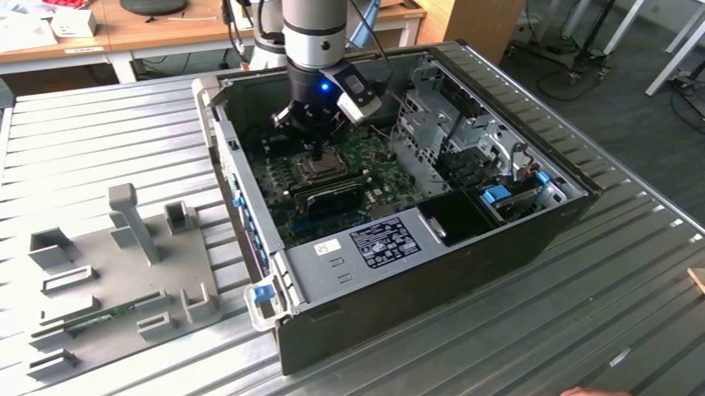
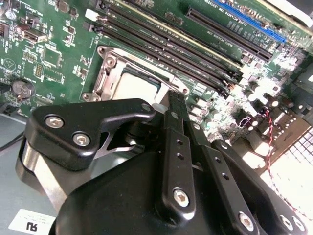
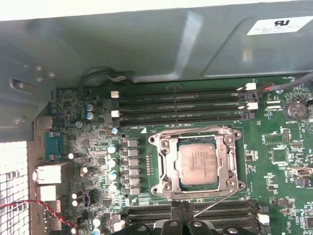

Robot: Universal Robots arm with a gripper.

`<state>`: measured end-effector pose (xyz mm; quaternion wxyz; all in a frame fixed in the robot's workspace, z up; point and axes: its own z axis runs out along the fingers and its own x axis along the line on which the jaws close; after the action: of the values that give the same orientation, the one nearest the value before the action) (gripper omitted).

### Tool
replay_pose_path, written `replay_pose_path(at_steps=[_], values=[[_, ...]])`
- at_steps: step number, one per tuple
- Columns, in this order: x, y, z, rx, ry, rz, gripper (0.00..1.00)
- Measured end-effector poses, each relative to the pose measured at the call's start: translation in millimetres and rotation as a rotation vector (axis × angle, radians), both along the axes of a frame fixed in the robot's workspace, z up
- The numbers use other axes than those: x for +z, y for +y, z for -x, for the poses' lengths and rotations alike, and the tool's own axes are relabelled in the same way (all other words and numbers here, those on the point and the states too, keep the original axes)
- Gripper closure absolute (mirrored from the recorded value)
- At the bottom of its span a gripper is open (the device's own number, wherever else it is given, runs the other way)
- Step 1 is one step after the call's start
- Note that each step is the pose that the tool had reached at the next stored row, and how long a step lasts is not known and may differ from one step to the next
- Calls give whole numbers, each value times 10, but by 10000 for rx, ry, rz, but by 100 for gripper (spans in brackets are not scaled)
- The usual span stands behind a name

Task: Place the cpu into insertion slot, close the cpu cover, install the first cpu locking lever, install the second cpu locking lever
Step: 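Install the second cpu locking lever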

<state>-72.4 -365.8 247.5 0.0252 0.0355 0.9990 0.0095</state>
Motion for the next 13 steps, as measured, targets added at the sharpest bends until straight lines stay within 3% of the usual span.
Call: replay_pose_path(at_steps=[8,13], values=[[-45,-49,-2,0,3,-1,90],[-115,-71,22,0,2,0,90]])
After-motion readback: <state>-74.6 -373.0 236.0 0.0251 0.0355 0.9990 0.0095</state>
